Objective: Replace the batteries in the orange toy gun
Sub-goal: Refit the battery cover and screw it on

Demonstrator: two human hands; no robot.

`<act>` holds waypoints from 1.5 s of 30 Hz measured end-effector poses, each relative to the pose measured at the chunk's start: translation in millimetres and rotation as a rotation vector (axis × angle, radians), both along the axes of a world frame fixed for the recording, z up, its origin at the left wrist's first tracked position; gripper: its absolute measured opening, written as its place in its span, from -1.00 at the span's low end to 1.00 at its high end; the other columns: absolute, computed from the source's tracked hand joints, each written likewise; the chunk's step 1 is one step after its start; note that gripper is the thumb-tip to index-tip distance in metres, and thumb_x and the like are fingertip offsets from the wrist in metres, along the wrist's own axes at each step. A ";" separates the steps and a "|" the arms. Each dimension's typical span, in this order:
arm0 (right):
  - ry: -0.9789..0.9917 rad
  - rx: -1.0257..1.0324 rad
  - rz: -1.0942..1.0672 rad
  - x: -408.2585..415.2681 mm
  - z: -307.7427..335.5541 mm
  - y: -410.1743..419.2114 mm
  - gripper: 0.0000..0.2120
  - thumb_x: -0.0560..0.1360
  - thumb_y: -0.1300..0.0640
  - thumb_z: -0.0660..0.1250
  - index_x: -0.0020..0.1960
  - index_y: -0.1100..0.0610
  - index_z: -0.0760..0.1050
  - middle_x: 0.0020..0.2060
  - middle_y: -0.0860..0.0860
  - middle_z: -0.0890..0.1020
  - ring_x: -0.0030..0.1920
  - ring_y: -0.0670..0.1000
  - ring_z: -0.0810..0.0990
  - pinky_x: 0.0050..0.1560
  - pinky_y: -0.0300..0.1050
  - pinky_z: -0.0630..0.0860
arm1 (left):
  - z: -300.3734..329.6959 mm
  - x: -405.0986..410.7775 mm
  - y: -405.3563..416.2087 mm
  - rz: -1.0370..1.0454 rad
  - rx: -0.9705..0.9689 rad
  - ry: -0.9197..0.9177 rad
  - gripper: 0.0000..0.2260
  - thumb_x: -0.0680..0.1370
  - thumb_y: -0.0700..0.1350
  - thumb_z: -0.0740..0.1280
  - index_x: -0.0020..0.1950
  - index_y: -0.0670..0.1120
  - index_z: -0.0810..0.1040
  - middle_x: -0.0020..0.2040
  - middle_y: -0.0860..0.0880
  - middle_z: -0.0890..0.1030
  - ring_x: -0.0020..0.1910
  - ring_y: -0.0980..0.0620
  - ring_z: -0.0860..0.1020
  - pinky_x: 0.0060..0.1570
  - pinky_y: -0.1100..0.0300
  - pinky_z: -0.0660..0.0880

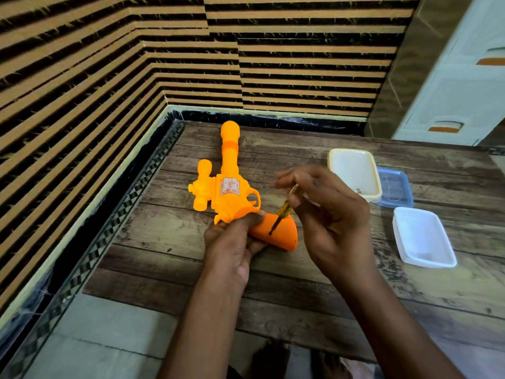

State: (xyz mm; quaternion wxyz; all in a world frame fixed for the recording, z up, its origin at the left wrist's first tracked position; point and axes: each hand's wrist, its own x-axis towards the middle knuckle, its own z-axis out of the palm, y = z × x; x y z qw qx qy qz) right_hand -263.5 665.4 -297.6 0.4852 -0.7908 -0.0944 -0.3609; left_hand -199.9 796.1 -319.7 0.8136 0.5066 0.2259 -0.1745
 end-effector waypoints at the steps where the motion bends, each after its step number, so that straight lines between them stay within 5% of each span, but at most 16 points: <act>1: 0.031 0.030 0.034 -0.8 1.3 -0.7 -0.80 0.59 0.50 0.33 0.11 0.34 0.66 0.07 0.11 0.69 0.15 0.05 0.70 0.07 0.09 0.64 | 1.0 -0.1 -0.6 0.000 0.002 -0.002 -0.67 0.46 -0.42 0.46 0.19 -0.20 0.64 0.08 -0.19 0.70 0.04 -0.14 0.66 -0.34 -0.02 0.68; 5: 0.059 0.004 -0.004 0.3 2.7 -5.7 -0.78 0.54 0.48 0.43 0.09 0.25 0.69 -0.03 0.02 0.72 0.00 0.00 0.73 -0.07 0.08 0.66 | 1.1 0.0 -1.1 -0.003 0.015 0.013 -0.73 0.46 -0.42 0.47 0.08 -0.15 0.65 0.10 -0.20 0.70 0.08 -0.15 0.66 -0.26 -0.08 0.69; 12: -0.049 -0.225 -0.193 0.2 1.6 1.6 -0.80 0.54 0.18 0.56 0.11 0.24 0.70 -0.20 0.08 0.55 -0.27 0.02 0.56 -0.28 -0.09 0.53 | 0.9 -0.8 -0.2 -0.007 -0.024 0.010 -0.64 0.47 -0.43 0.42 0.26 -0.27 0.62 0.15 -0.27 0.70 0.11 -0.20 0.68 -0.35 0.02 0.66; 14: -0.058 -0.191 -0.143 1.8 2.5 3.4 -0.82 0.56 0.22 0.53 0.12 0.28 0.68 -0.15 0.07 0.56 -0.21 -0.07 0.56 -0.19 -0.22 0.49 | 1.8 -2.0 0.5 -0.010 -0.028 0.001 -0.67 0.48 -0.43 0.41 0.24 -0.30 0.61 0.13 -0.27 0.70 0.14 -0.23 0.67 -0.34 0.02 0.67; 18: -0.029 -0.084 0.048 1.4 2.1 2.7 -0.80 0.56 0.47 0.36 0.16 0.37 0.63 0.04 0.14 0.67 0.10 0.10 0.70 0.04 0.02 0.62 | 3.5 -3.1 -0.1 -0.002 -0.016 0.000 -0.69 0.48 -0.43 0.43 0.20 -0.27 0.62 0.16 -0.30 0.68 0.17 -0.26 0.65 -0.33 -0.02 0.69; 22: -0.012 -0.096 -0.050 1.5 -0.2 2.9 -0.75 0.54 0.49 0.42 0.19 0.34 0.65 -0.05 0.13 0.62 -0.04 0.03 0.69 -0.08 -0.24 0.62 | 3.7 -2.9 -0.9 -0.006 -0.014 0.016 -0.69 0.47 -0.42 0.45 0.20 -0.23 0.63 0.19 -0.29 0.68 0.20 -0.25 0.65 -0.29 -0.05 0.70; 26: -0.033 -0.158 -0.188 3.1 -1.3 1.4 -0.82 0.54 0.26 0.54 0.14 0.24 0.69 -0.16 0.06 0.48 -0.22 0.05 0.56 -0.27 -0.04 0.55 | 2.5 -0.9 0.8 -0.008 -0.008 0.021 -0.64 0.46 -0.40 0.47 0.24 -0.22 0.62 0.17 -0.25 0.69 0.18 -0.21 0.66 -0.30 -0.03 0.70; 33: 0.083 -0.052 0.056 -3.4 5.1 -1.6 -0.77 0.57 0.46 0.37 0.16 0.27 0.65 0.06 0.05 0.70 0.14 0.03 0.69 0.06 0.06 0.64 | 5.5 -1.8 -0.4 0.003 -0.008 0.020 -0.64 0.46 -0.42 0.46 0.23 -0.22 0.62 0.15 -0.24 0.69 0.11 -0.16 0.66 -0.38 0.03 0.67; 40: -0.013 -0.214 -0.174 0.2 3.4 -0.1 -0.80 0.52 0.17 0.58 0.10 0.23 0.69 -0.17 0.04 0.65 -0.19 0.00 0.64 -0.22 -0.09 0.58 | 4.6 -1.2 0.6 -0.021 -0.004 0.025 -0.70 0.47 -0.42 0.43 0.20 -0.29 0.63 0.14 -0.29 0.69 0.15 -0.23 0.66 -0.36 0.01 0.68; 43: -0.059 -0.228 -0.166 1.8 2.8 7.3 -0.84 0.55 0.22 0.54 0.09 0.27 0.68 -0.17 0.06 0.61 -0.22 -0.12 0.52 -0.17 -0.32 0.45 | 5.7 -2.0 1.1 -0.037 -0.013 0.012 -0.70 0.48 -0.42 0.41 0.22 -0.33 0.60 0.08 -0.30 0.69 0.04 -0.19 0.68 -0.40 0.05 0.66; 45: -0.055 -0.156 -0.066 0.3 2.6 10.0 -0.86 0.58 0.37 0.44 0.13 0.34 0.66 -0.06 0.08 0.68 -0.07 -0.11 0.63 -0.04 -0.27 0.51 | 7.1 -2.3 1.1 -0.032 -0.017 0.006 -0.72 0.48 -0.44 0.41 0.19 -0.30 0.60 0.00 -0.27 0.66 -0.08 -0.14 0.66 -0.45 0.11 0.61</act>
